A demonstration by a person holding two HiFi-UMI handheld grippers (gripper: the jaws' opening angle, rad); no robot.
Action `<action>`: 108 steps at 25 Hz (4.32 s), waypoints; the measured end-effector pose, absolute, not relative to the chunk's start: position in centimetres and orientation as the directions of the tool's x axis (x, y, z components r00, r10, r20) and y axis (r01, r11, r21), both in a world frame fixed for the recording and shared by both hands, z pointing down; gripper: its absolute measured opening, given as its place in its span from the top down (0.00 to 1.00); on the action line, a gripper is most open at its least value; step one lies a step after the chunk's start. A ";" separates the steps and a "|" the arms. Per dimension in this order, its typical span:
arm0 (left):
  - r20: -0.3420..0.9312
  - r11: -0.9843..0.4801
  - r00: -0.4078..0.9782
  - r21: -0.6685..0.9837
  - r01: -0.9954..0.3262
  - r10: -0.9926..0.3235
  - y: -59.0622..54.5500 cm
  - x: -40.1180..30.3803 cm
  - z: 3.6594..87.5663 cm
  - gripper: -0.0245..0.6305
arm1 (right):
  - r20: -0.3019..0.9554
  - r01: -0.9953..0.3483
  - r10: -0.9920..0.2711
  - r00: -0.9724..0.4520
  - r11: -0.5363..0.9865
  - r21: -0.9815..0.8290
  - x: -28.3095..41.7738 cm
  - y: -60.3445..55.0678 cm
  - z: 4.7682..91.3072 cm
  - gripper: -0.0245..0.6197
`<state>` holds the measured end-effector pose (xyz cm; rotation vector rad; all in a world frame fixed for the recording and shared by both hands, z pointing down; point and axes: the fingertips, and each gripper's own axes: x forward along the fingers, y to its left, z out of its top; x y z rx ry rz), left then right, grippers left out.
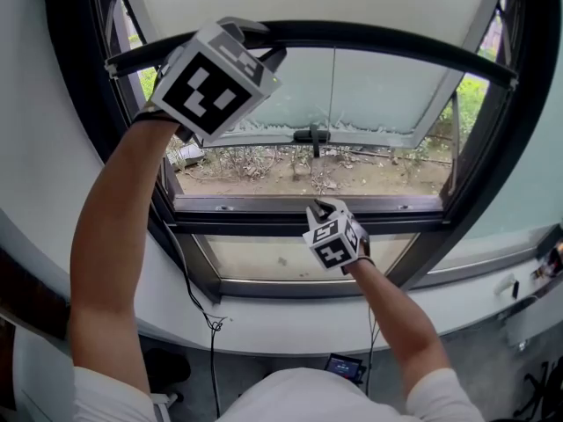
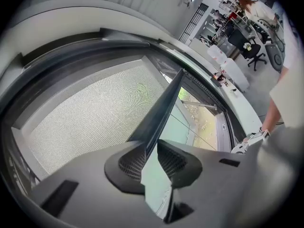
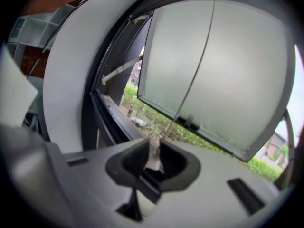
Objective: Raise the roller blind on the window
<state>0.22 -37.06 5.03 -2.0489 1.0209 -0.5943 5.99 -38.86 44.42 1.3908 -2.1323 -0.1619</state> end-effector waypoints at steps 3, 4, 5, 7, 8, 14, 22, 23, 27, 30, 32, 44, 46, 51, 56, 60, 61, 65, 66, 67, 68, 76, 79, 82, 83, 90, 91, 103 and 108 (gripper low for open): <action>0.067 -0.394 0.573 -0.791 -0.468 -0.817 -37.1 0.2 4.9 0.82 | 0.402 -0.799 -0.870 -0.284 0.447 0.402 6.0 -38.7 44.4 0.84; 0.067 -0.395 0.574 -0.789 -0.471 -0.816 -37.1 0.2 4.9 0.82 | 0.402 -0.799 -0.870 -0.284 0.447 0.403 6.0 -38.6 44.4 0.84; 0.066 -0.398 0.575 -0.785 -0.474 -0.815 -37.1 0.1 4.9 0.82 | 0.402 -0.798 -0.871 -0.283 0.447 0.405 6.0 -38.5 44.4 0.84; 0.060 -0.406 0.581 -0.774 -0.487 -0.812 -37.1 0.1 4.9 0.82 | 0.405 -0.793 -0.871 -0.279 0.447 0.415 6.0 -38.3 44.5 0.84; 0.055 -0.409 0.585 -0.768 -0.494 -0.809 -37.1 0.1 4.9 0.82 | 0.408 -0.789 -0.870 -0.278 0.449 0.419 5.9 -38.2 44.5 0.84; 0.013 -0.402 0.606 -0.759 -0.512 -0.795 -36.7 0.1 4.7 0.82 | 0.437 -0.767 -0.855 -0.279 0.473 0.433 5.4 -37.3 44.6 0.84; -0.062 -0.371 0.645 -0.774 -0.513 -0.762 -35.3 0.9 4.6 0.82 | 0.430 -0.741 -0.868 -0.246 0.455 0.494 5.8 -36.7 44.7 0.84; -0.079 -0.365 0.650 -0.774 -0.518 -0.756 -34.9 1.0 4.6 0.82 | 0.431 -0.742 -0.869 -0.244 0.453 0.495 5.9 -36.7 44.7 0.84; -0.110 -0.399 0.686 -0.743 -0.537 -0.719 -33.1 1.7 5.6 0.82 | 0.428 -0.745 -0.872 -0.237 0.446 0.496 6.4 -36.1 44.6 0.84; -0.098 -0.428 0.703 -0.732 -0.530 -0.705 -32.6 2.2 7.3 0.82 | 0.428 -0.741 -0.872 -0.237 0.447 0.501 6.6 -35.8 44.6 0.84; -0.089 -0.443 0.708 -0.724 -0.529 -0.700 -32.4 2.3 8.4 0.82 | 0.429 -0.740 -0.872 -0.234 0.446 0.504 6.8 -35.7 44.6 0.84; -0.083 -0.575 0.740 -0.574 -0.583 -0.667 -31.0 1.6 13.4 0.82 | 0.414 -0.742 -0.881 -0.228 0.433 0.512 6.9 -35.0 44.5 0.84; -0.083 -0.599 0.746 -0.542 -0.590 -0.660 -30.6 1.5 14.5 0.82 | 0.412 -0.743 -0.882 -0.229 0.432 0.511 6.9 -34.8 44.6 0.84; -0.064 -0.656 0.761 -0.463 -0.595 -0.645 -30.2 1.6 17.4 0.82 | 0.404 -0.741 -0.886 -0.226 0.426 0.519 7.0 -34.6 44.5 0.84; -0.051 -0.684 0.763 -0.408 -0.605 -0.644 -29.9 1.2 19.8 0.82 | 0.402 -0.745 -0.889 -0.219 0.419 0.520 7.3 -34.6 44.5 0.84; -0.041 -0.721 0.771 -0.327 -0.611 -0.635 -29.6 0.9 21.9 0.82 | 0.397 -0.745 -0.892 -0.217 0.414 0.523 7.4 -34.5 44.5 0.84; -0.047 -0.732 0.774 -0.295 -0.614 -0.631 -29.5 0.7 22.4 0.82 | 0.395 -0.744 -0.893 -0.217 0.413 0.525 7.4 -34.5 44.6 0.84; -0.062 -0.744 0.764 -0.185 -0.642 -0.643 -29.6 -0.3 24.6 0.82 | 0.389 -0.742 -0.894 -0.222 0.414 0.527 7.2 -34.3 44.6 0.84; -0.059 -0.743 0.759 -0.169 -0.647 -0.648 -29.6 -0.4 25.1 0.82 | 0.388 -0.743 -0.894 -0.223 0.414 0.526 7.2 -34.3 44.6 0.84; -0.055 -0.743 0.756 -0.157 -0.651 -0.652 -29.5 -0.4 25.7 0.82 | 0.387 -0.745 -0.895 -0.223 0.413 0.525 7.3 -34.2 44.5 0.84; -0.051 -0.743 0.755 -0.146 -0.653 -0.654 -29.5 -0.5 26.2 0.82 | 0.385 -0.747 -0.895 -0.224 0.411 0.522 7.3 -34.2 44.5 0.84; 0.004 -0.743 0.745 -0.062 -0.666 -0.667 -28.1 -1.0 31.8 0.82 | 0.371 -0.767 -0.895 -0.246 0.414 0.490 7.0 -33.7 44.3 0.84; 0.030 -0.737 0.736 -0.026 -0.675 -0.676 -27.5 -1.5 34.1 0.82 | 0.366 -0.775 -0.897 -0.246 0.409 0.482 7.1 -33.5 44.3 0.84; 0.045 -0.727 0.727 0.011 -0.686 -0.685 -27.0 -2.2 35.9 0.82 | 0.359 -0.780 -0.899 -0.252 0.408 0.474 7.1 -33.6 44.2 0.84; 0.049 -0.723 0.723 0.023 -0.691 -0.689 -26.8 -2.5 36.4 0.82 | 0.358 -0.782 -0.899 -0.253 0.407 0.471 7.0 -33.5 44.2 0.84; 0.071 -0.702 0.707 0.083 -0.707 -0.704 -25.4 -3.7 39.7 0.82 | 0.346 -0.790 -0.904 -0.250 0.397 0.467 7.1 -33.2 44.2 0.84; 0.074 -0.699 0.705 0.091 -0.710 -0.706 -25.3 -3.9 40.0 0.82 | 0.345 -0.793 -0.905 -0.248 0.394 0.464 7.1 -33.1 44.2 0.84; 0.099 -0.694 0.706 0.132 -0.708 -0.702 -23.7 -4.0 42.1 0.82 | 0.325 -0.800 -0.915 -0.238 0.375 0.469 7.5 -32.5 44.0 0.84; 0.101 -0.698 0.712 0.149 -0.701 -0.694 -23.0 -3.7 42.6 0.82 | 0.322 -0.792 -0.914 -0.248 0.383 0.476 7.4 -31.9 43.9 0.84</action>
